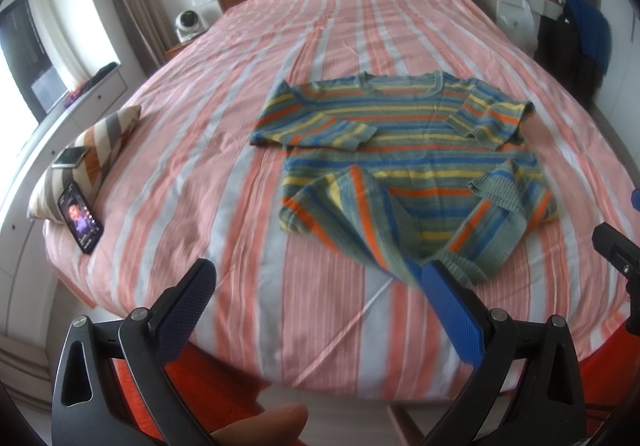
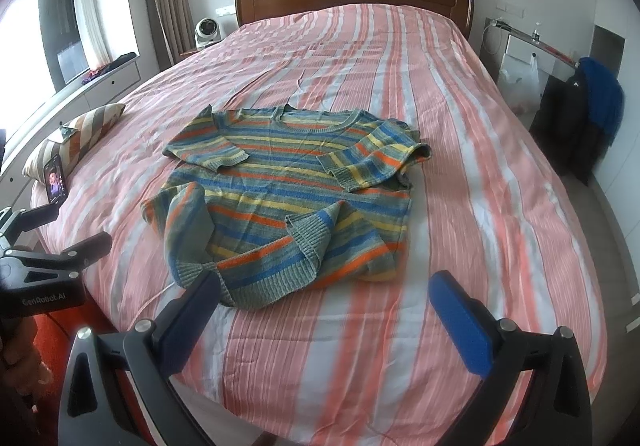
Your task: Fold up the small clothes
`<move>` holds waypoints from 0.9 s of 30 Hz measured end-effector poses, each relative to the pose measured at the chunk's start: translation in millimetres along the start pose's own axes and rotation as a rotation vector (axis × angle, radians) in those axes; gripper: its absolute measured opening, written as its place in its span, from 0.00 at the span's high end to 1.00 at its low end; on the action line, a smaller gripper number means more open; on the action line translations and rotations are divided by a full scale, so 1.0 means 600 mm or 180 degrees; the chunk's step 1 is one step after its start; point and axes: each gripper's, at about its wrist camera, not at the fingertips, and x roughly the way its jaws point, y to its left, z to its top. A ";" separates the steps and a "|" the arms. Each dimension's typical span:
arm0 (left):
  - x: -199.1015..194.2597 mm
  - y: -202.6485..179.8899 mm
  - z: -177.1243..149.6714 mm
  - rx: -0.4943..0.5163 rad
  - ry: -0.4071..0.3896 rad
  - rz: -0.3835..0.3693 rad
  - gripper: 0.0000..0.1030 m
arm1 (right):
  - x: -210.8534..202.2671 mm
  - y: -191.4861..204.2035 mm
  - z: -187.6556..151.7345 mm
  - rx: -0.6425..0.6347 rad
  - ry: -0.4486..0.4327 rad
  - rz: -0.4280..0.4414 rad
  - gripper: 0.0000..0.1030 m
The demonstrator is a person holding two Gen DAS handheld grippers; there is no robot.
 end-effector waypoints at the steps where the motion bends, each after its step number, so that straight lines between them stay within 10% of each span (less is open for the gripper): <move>1: 0.000 0.000 0.000 -0.0001 -0.0001 0.0002 0.00 | -0.001 0.000 0.000 -0.0002 -0.0006 0.0005 0.00; 27: 0.000 -0.002 0.001 0.0000 0.0003 0.0006 0.00 | 0.007 0.007 -0.005 -0.0074 0.0108 -0.0015 0.00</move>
